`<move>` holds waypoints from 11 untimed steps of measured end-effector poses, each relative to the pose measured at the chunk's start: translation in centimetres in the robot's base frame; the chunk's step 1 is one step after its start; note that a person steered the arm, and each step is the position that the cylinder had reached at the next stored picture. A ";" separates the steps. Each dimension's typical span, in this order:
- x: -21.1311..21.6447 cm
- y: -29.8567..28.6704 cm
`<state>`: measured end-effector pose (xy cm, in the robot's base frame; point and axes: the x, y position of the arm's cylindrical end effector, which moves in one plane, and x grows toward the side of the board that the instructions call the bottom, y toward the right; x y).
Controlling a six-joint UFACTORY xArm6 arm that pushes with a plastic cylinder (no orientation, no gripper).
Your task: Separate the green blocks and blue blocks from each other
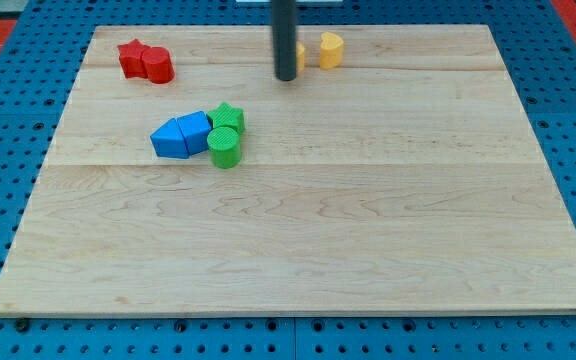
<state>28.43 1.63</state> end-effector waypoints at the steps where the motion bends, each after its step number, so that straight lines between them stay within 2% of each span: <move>1: 1.0 -1.1; 2: 1.4 -6.0; 3: -1.6 -3.7; 4: 0.8 -5.1; 6: 11.3 -10.4; 8: 16.3 -10.3; 9: 21.1 -11.1; 10: 20.6 -11.4; 11: 20.3 -16.4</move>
